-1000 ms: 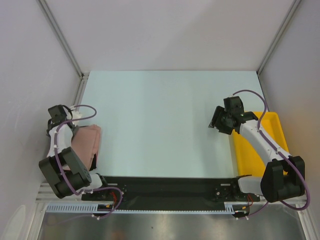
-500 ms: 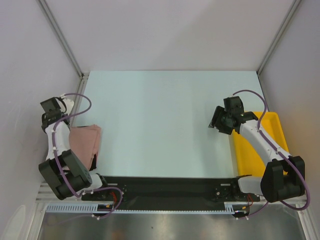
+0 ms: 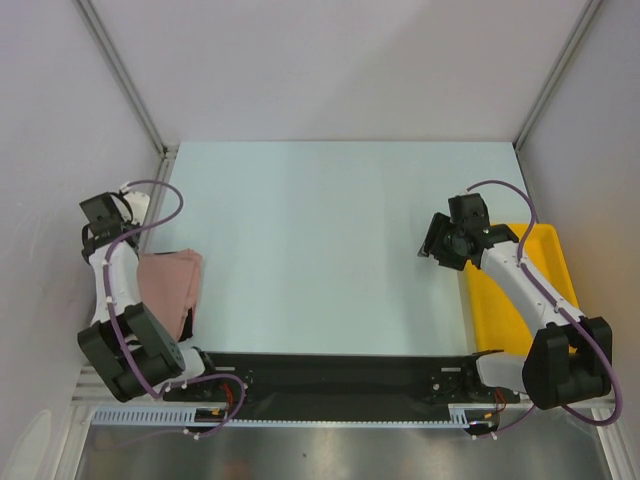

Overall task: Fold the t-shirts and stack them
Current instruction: Neatly place the folded tshirt to the corner

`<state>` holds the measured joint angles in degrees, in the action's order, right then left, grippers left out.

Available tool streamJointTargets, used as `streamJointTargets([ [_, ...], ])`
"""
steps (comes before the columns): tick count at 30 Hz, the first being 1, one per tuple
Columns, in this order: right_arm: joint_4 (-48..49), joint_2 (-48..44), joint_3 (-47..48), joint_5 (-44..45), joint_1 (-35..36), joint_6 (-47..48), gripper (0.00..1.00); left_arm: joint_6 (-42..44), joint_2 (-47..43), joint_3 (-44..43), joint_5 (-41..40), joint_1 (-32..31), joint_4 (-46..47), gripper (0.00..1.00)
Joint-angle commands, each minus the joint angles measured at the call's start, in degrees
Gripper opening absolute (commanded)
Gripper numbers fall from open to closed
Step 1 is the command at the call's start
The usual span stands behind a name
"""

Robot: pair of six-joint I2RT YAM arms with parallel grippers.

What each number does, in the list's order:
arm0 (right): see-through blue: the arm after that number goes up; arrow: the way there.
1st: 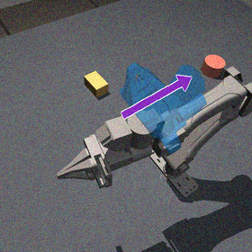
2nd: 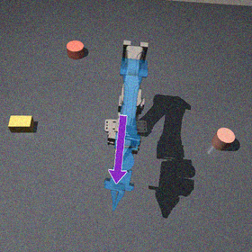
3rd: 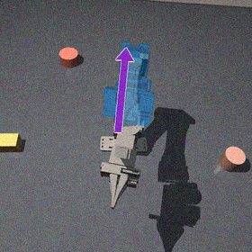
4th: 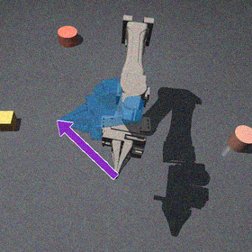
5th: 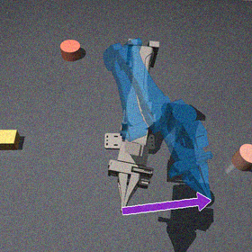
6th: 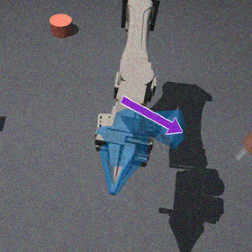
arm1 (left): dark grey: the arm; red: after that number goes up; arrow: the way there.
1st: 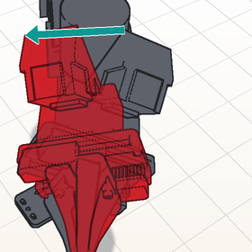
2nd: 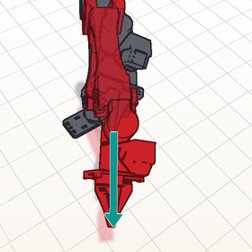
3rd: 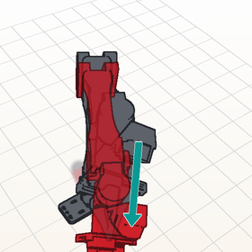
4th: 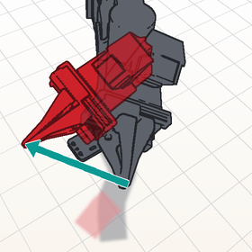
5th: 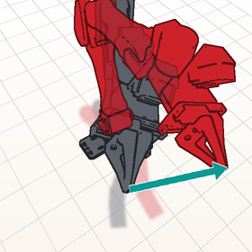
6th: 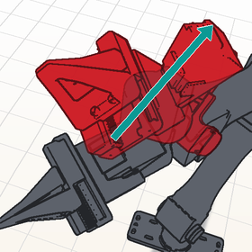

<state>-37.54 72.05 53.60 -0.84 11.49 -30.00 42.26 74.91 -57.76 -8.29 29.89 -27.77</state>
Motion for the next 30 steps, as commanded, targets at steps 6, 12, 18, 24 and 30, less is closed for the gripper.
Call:
streamJointTargets([
  [6,-0.4,-0.7,2.1,0.8,-0.1,-0.1,0.63,-0.5,5.3,2.0,1.4,-0.2,1.1,0.00],
  [12,-0.4,-0.7,2.1,0.8,-0.1,-0.2,0.63,0.7,11.6,-3.1,-3.6,0.3,5.6,0.00],
  [18,-1.0,-1.3,2.0,2.3,-0.1,-0.4,0.63,1.4,16.7,-4.8,-6.2,0.5,8.2,0.00],
  [24,-2.1,-3.1,2.6,4.1,-0.3,0.6,0.63,3.5,17.1,-3.2,-8.0,2.1,11.7,0.00],
  [30,-3.2,-4.7,3.7,5.2,-0.7,1.9,0.63,3.3,15.4,-9.9,-8.0,1.3,8.5,0.00],
])
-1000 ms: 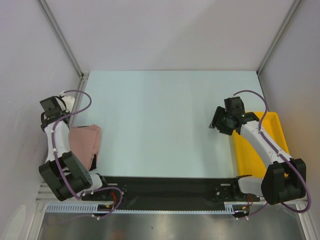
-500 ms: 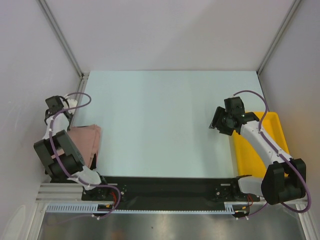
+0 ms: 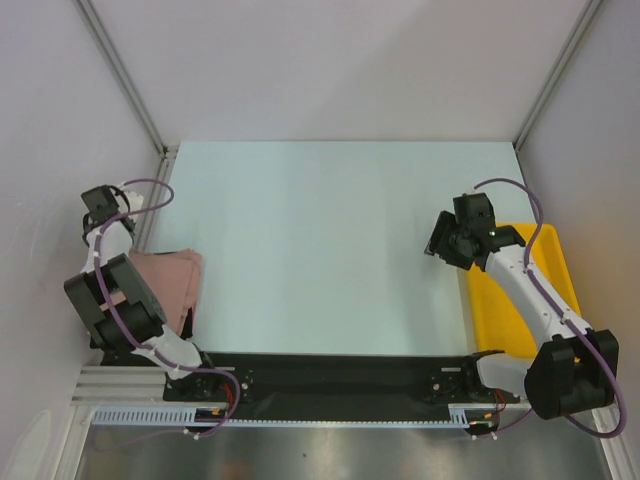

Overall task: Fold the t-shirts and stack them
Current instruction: Neatly place the folded tshirt to the corner

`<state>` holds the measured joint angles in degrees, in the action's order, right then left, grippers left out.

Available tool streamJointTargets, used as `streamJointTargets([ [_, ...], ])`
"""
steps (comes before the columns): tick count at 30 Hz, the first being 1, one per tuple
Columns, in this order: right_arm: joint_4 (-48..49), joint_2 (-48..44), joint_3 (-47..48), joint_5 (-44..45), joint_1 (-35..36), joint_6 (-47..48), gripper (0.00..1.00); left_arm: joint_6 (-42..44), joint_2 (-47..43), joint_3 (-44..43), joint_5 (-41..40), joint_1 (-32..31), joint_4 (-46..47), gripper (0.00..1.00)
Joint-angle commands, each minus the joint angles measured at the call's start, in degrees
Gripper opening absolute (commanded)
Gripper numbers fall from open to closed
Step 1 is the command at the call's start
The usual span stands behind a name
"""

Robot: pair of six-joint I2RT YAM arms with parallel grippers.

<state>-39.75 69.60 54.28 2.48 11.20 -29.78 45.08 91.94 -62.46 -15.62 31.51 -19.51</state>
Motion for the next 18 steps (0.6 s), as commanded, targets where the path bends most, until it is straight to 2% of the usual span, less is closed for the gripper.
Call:
streamJointTargets([
  [1,-1.2,-3.0,3.4,2.6,-0.7,1.9,0.64,0.4,-2.1,-6.4,0.7,-1.0,-2.8,0.05],
  [3,-1.4,-3.5,3.6,3.7,-0.9,2.9,0.65,0.5,-4.3,-9.0,2.8,-5.1,-6.5,0.20],
  [4,-1.6,-4.1,4.1,4.0,-1.2,3.1,0.66,0.5,-6.5,-9.3,3.6,-9.1,-9.4,0.40],
  [5,-1.6,-4.4,4.3,4.3,-1.4,3.4,0.67,-0.4,-7.7,-9.3,4.4,-11.3,-10.2,0.48],
  [6,-1.8,-4.6,4.5,4.4,-1.5,3.9,0.68,-1.0,-8.9,-9.3,5.2,-13.5,-11.3,0.61],
  [10,-2.8,-5.4,5.5,3.8,-2.1,5.3,0.79,-7.2,-14.4,-10.4,9.5,-27.2,-17.7,0.83],
  [12,-3.5,-6.2,6.2,3.7,-2.3,5.8,0.83,-10.7,-15.9,-10.7,12.2,-31.1,-21.1,0.95],
  [13,-3.7,-6.7,6.4,3.8,-2.3,6.5,0.84,-11.8,-17.7,-10.5,13.4,-34.8,-22.1,0.99],
  [14,-3.8,-7.5,6.4,3.9,-2.2,6.7,0.87,-13.6,-18.9,-10.2,15.1,-36.0,-22.8,1.00],
  [18,-4.0,-10.4,5.6,4.1,-2.4,7.5,0.89,-18.3,-26.5,-6.5,26.3,-37.7,-24.2,1.00],
])
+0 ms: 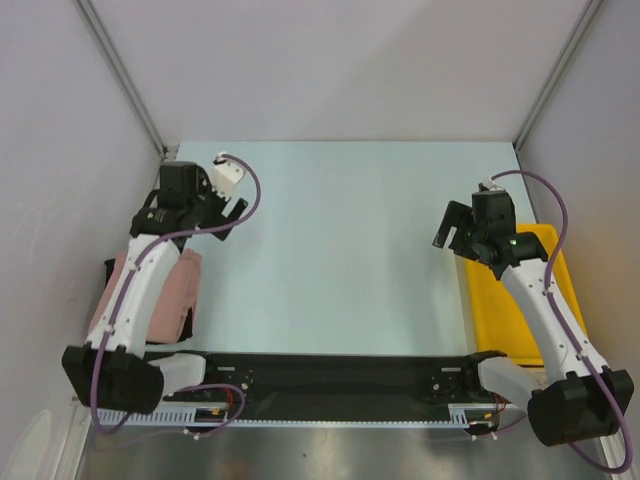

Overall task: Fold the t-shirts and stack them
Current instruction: Neatly place the folded tshirt to the corner

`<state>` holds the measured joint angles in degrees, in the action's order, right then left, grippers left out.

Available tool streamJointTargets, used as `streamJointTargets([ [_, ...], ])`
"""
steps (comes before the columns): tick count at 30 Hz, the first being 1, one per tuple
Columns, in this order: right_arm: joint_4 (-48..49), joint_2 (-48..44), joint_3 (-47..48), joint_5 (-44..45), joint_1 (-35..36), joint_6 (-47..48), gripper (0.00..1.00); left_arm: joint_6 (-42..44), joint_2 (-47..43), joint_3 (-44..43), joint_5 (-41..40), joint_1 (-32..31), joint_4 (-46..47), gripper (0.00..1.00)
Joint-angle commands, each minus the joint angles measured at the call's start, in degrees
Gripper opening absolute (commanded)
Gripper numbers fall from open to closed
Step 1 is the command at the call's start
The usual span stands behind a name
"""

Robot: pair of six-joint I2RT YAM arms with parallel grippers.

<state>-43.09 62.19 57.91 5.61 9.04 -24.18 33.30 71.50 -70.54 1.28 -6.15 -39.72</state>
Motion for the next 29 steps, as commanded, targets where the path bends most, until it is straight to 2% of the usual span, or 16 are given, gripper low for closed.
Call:
streamJointTargets([
  [1,-0.4,-3.7,1.5,1.0,-0.2,2.0,0.89,-6.8,-9.9,4.6,10.8,-0.1,-4.0,1.00],
  [5,1.3,-6.9,-0.5,0.5,-0.2,1.8,0.90,-3.8,-20.9,14.2,13.8,-0.1,-2.8,1.00],
  [13,5.3,-13.4,-4.7,-1.7,-0.2,0.5,0.91,-2.5,-40.5,30.9,12.9,-0.1,0.8,1.00],
  [19,7.0,-18.1,-7.6,-4.1,-0.2,1.1,0.92,-3.7,-42.7,34.9,13.5,0.0,1.2,1.00],
  [29,8.3,-23.9,-11.2,-4.8,-0.2,1.7,0.92,-4.6,-42.5,35.2,14.4,0.0,2.4,1.00],
])
